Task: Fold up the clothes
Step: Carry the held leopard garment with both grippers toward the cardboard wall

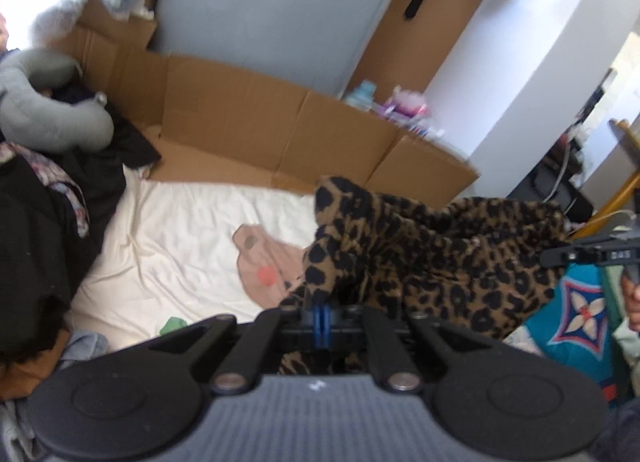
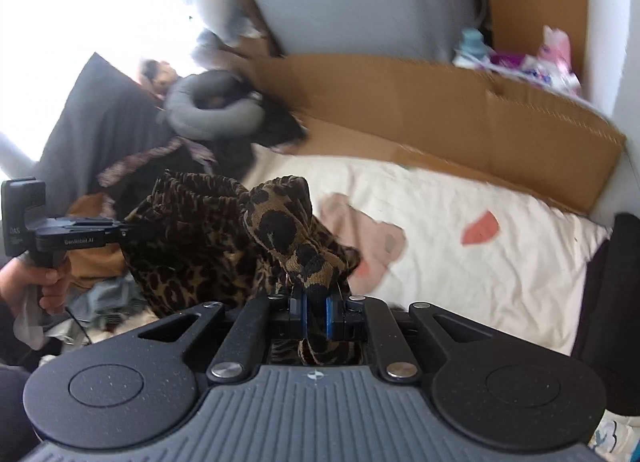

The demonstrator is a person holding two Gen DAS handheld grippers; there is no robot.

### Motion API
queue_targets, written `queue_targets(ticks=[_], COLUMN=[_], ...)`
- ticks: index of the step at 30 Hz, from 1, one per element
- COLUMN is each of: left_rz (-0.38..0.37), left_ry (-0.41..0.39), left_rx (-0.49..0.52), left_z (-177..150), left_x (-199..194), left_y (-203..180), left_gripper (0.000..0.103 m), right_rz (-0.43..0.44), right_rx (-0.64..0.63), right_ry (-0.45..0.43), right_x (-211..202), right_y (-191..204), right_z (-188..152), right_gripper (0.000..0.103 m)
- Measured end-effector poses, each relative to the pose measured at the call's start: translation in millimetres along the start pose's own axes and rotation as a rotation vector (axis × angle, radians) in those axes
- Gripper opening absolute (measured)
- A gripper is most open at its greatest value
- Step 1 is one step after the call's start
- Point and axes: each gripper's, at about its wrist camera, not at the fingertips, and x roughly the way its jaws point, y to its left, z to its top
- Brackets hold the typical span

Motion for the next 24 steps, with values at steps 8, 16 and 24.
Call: queue_targets(ticks=[8, 16, 24], left_rz=[-0.008, -0.065, -0.097], left_ry=[-0.045, -0.058, -0.035], left_rx=[0.027, 0.033, 0.003], left_z=[-6, -6, -4], left_x=[-71, -110, -105], left_y=[-22, -40, -40], left_gripper=[0.002, 0.002, 0.002], right_rz=[0.05, 0.077, 0.078], right_rx=[-0.024, -0.002, 0.025], right_ry=[-0.031, -0.045, -0.033], right_x=[-48, -89, -100], right_y=[29, 35, 25], right_z=[6, 4, 2], right_gripper=[0.007, 0.007, 0.007])
